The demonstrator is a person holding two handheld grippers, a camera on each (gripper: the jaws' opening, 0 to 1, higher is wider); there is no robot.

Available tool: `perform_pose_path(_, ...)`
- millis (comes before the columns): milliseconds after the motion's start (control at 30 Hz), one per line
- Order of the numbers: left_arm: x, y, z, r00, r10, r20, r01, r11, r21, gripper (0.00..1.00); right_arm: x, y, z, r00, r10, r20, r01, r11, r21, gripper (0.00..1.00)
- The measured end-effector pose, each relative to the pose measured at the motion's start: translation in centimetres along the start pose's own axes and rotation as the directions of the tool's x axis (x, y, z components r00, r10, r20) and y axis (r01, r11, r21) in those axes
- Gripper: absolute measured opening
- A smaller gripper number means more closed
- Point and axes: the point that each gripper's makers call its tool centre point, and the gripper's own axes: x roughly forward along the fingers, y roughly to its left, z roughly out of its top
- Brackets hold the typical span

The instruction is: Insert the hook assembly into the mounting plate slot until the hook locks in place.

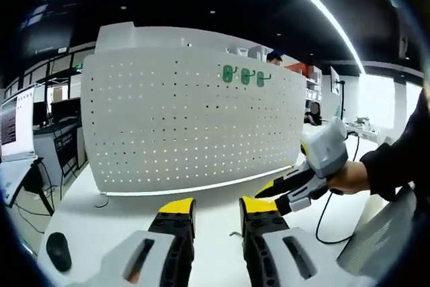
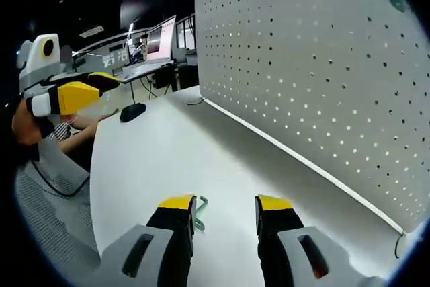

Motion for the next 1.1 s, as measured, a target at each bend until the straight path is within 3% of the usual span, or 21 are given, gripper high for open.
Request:
perform_pose_path(500,0.2,-0.3,-0.3,1.0,-0.018,-0.012,0.018,1.0,-0.011,0.27,2.5,0.2,-2.3,0.996,0.022,-0.083,-0.023,1.0,-0.01,0.33)
perform_pose_path(1100,0.1,-0.4,-0.2,1.0,-0.025,-0.009,0.025,1.0,-0.014,0.26,1.0,1.7,-4.1,0.994,0.035,-0.108,-0.037,0.999,-0.013,0.33)
